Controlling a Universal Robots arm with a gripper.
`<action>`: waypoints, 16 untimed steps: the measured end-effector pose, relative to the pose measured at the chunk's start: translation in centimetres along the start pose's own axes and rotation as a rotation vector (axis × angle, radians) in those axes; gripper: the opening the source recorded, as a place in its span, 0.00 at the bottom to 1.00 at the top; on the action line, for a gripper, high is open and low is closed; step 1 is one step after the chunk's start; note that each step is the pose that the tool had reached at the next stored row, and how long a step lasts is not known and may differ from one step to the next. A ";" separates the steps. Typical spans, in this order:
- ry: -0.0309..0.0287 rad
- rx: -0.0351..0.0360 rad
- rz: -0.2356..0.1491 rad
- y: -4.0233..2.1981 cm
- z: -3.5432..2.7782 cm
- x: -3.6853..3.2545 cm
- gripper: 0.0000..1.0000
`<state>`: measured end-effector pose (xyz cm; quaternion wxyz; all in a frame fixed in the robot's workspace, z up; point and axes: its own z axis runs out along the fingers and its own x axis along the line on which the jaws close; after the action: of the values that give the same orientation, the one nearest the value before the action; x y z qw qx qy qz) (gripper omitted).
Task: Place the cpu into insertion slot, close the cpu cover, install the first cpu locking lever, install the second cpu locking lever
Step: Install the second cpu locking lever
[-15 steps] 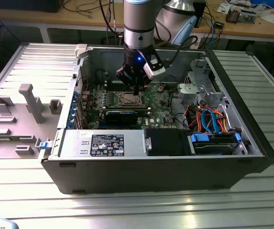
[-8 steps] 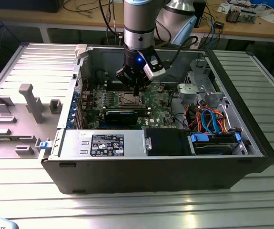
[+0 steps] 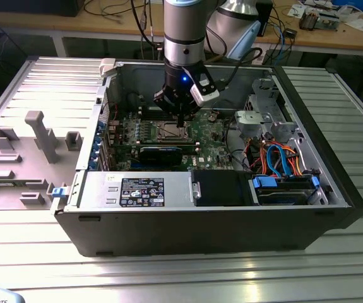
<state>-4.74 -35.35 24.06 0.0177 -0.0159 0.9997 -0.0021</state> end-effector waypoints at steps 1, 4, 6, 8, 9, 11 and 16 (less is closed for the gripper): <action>0.0001 0.0000 0.000 0.00 0.00 0.00 0.11; 0.0000 0.0000 0.000 -0.01 0.00 -0.01 0.11; 0.0000 0.0000 0.000 -0.01 0.00 -0.01 0.11; 0.0001 0.0000 0.000 -0.04 0.00 -0.02 0.11; 0.0001 0.0001 0.000 -0.12 0.00 -0.02 0.11; 0.0000 0.0000 0.000 -0.50 0.01 0.00 0.11; 0.0042 -0.0001 0.001 -1.76 0.02 0.04 0.11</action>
<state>-4.72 -37.11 24.05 0.0156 -0.0152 0.9998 -0.0021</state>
